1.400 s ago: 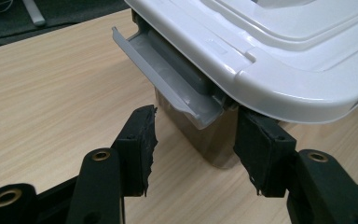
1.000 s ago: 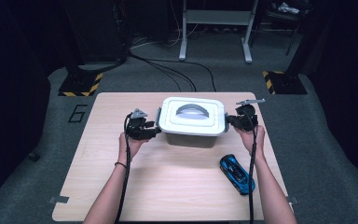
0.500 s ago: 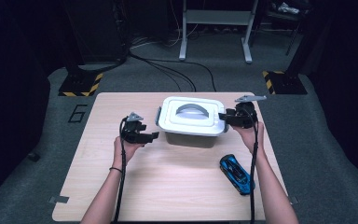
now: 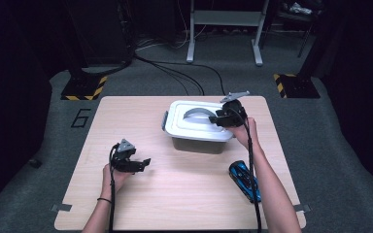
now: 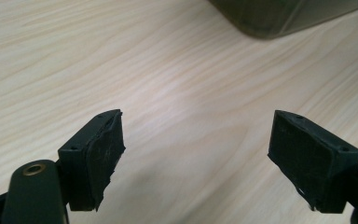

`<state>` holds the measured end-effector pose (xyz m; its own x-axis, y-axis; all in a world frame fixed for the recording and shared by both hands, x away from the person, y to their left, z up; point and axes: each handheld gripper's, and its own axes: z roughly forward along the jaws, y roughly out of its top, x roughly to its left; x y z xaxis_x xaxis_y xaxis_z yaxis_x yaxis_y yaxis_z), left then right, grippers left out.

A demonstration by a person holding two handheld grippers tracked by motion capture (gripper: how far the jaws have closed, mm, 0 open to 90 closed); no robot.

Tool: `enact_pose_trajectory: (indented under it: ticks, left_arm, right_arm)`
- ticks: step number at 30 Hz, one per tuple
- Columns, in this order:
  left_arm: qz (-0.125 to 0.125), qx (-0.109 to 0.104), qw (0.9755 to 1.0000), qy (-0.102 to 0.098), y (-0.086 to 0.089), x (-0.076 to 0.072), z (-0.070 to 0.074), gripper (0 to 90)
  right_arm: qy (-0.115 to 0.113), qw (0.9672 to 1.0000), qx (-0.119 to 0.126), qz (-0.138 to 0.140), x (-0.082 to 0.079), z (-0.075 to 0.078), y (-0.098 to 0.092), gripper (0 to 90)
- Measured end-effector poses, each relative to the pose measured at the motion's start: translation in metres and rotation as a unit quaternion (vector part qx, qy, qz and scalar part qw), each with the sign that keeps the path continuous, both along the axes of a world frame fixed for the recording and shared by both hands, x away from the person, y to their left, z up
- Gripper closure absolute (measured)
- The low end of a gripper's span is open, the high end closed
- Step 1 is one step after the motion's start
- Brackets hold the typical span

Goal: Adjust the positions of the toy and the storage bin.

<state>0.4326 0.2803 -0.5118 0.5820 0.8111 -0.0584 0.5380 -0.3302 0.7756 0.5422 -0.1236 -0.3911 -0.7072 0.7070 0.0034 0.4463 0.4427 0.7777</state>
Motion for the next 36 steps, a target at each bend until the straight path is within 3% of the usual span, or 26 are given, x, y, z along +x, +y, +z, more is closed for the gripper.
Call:
enact_pose_trajectory:
  ticks: [3, 7, 11, 14, 19, 23, 26, 28, 32, 33, 36]
  left_arm:
    - [-0.002, 0.009, 1.0, -0.002, 0.004, -0.004, -0.003, 17.9]
    - [-0.002, 0.015, 0.9999, 0.005, 0.01, -0.01, -0.009, 15.8]
    - [0.001, 0.019, 0.9998, 0.008, 0.014, -0.014, -0.016, 15.6]
    - [-0.001, 0.018, 0.9998, -0.006, 0.015, -0.017, -0.015, 15.9]
    - [0.004, 0.037, 0.9993, 0.008, 0.014, -0.016, -0.016, 15.6]
    - [0.004, 0.027, 0.9996, 0.01, 0.017, -0.016, -0.016, 15.5]
    - [0.007, 0.043, 0.999, 0.002, 0.017, -0.016, -0.017, 15.3]
    - [0.009, 0.041, 0.9991, 0.005, 0.017, -0.016, -0.017, 14.7]
    - [0.015, 0.044, 0.9989, 0.006, 0.018, -0.016, -0.017, 14.0]
    - [0.013, 0.046, 0.9989, 0.005, 0.018, -0.016, -0.017, 14.0]
    - [0.013, 0.046, 0.9989, 0.005, 0.018, -0.016, -0.017, 14.1]
  right_arm:
    - [-0.002, 0.9999, -0.005, 0.015, 0.002, -0.003, 0.001, 63.4]
    - [0.001, 0.9999, 0.0, 0.014, 0.003, -0.004, -0.001, 64.3]
    - [0.008, 0.9999, -0.014, 0.001, -0.003, -0.001, 0.002, 64.6]
    - [0.01, 0.9997, -0.019, -0.01, -0.007, 0.0, 0.003, 64.7]
    - [0.017, 0.9986, -0.022, -0.045, -0.019, 0.001, 0.006, 64.8]
    - [0.016, 0.9977, -0.024, -0.061, -0.028, 0.002, 0.01, 64.3]
    - [-0.012, 0.9988, -0.026, -0.04, -0.03, 0.0, 0.008, 61.7]
    - [-0.027, 0.9995, -0.003, -0.013, -0.026, 0.003, 0.005, 55.0]
    - [-0.021, 0.9997, -0.001, 0.012, -0.017, 0.008, 0.01, 48.7]
    - [-0.02, 0.9992, -0.002, 0.035, -0.012, 0.01, 0.015, 50.2]
    - [-0.023, 0.9991, -0.003, 0.034, -0.01, 0.011, 0.018, 52.9]
